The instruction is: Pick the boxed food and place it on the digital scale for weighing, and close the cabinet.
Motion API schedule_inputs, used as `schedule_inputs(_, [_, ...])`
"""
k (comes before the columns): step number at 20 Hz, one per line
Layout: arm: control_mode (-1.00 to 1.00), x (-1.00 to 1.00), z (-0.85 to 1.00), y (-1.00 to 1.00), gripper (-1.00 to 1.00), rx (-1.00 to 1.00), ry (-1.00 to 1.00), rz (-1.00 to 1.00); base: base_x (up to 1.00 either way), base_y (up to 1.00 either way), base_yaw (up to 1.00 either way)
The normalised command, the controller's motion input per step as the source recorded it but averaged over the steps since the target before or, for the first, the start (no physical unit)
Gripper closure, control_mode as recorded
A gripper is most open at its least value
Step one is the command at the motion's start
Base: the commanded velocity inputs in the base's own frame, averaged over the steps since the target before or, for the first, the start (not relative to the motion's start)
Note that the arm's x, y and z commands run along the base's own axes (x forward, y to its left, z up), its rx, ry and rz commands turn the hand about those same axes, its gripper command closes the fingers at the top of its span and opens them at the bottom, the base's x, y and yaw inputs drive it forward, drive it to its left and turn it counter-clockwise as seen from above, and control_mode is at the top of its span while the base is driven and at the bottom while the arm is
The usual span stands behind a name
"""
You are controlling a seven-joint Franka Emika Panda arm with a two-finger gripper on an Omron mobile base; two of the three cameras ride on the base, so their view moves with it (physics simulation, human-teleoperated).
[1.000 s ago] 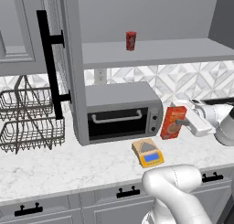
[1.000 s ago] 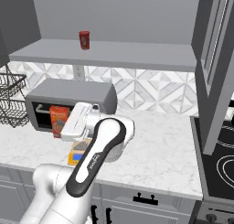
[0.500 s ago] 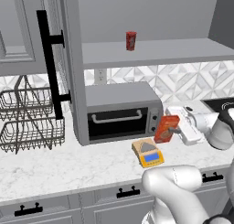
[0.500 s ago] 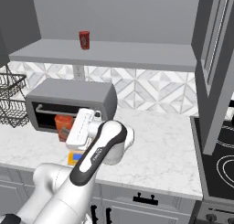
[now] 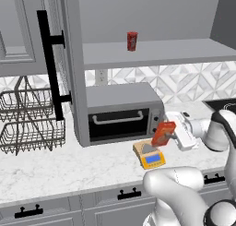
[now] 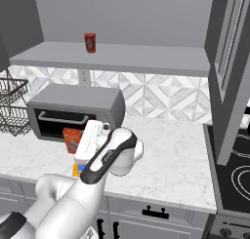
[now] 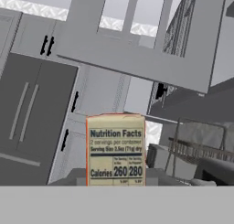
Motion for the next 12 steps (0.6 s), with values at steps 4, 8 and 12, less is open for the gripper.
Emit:
schedule_inputs(4, [-1.0, 0.3, -0.36, 0.0, 1.0, -0.01, 0.0, 0.0, 0.0, 0.0, 0.0])
schedule_inputs(8, [-1.0, 0.46, -0.18, 0.0, 1.0, 0.0, 0.04, 0.0, 0.0, 0.0, 0.0])
schedule_inputs(12, [-1.0, 0.3, -0.19, -0.01, 1.0, 0.0, 0.0, 0.0, 0.0, 0.0, 0.0])
